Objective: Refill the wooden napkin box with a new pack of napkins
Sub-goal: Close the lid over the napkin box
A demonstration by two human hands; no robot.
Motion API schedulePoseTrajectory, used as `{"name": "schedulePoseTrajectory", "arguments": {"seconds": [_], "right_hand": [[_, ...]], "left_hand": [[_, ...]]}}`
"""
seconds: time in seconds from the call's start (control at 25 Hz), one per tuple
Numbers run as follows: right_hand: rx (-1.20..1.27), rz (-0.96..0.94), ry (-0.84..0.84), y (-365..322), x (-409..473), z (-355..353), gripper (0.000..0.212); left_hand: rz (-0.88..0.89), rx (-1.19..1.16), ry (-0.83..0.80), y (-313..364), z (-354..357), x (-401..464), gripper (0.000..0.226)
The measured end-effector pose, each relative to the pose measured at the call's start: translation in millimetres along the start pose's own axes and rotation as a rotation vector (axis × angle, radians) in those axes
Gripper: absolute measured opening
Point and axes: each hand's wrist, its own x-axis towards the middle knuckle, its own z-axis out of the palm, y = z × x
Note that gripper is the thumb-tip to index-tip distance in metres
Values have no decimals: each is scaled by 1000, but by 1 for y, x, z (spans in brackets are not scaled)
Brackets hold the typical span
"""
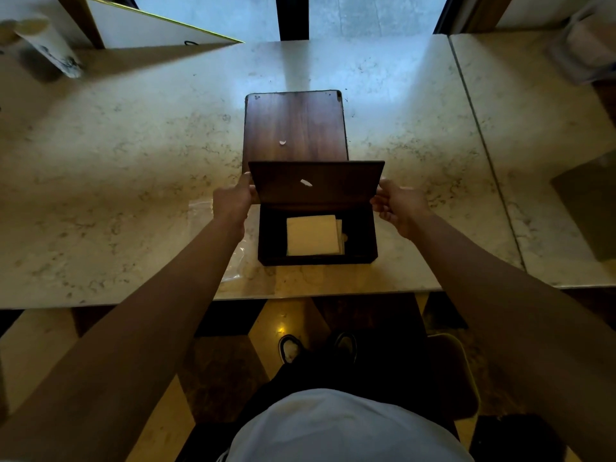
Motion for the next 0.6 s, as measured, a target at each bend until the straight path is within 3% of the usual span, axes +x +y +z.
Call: {"name": "schedulePoseTrajectory", "arguments": {"seconds": [0.16, 0.28, 0.4, 0.52, 0.6], "right_hand": [[48, 134, -107, -9, -3, -9, 10], [-77, 151, -66, -2, -9, -9, 13], [-385, -31, 77, 15, -18, -5, 11], [-770, -292, 179, 27, -33, 3, 18], [-891, -381, 186, 32, -41, 10, 29]], "left_hand": [[-43, -28, -41, -7, -15, -1, 32], [-50, 126, -89, -20, -28, 1, 18], [-6, 315, -107, -33, -30, -2, 14], [38, 296, -113, -42, -28, -8, 26], [28, 291, -115, -48, -27, -10, 34]]}}
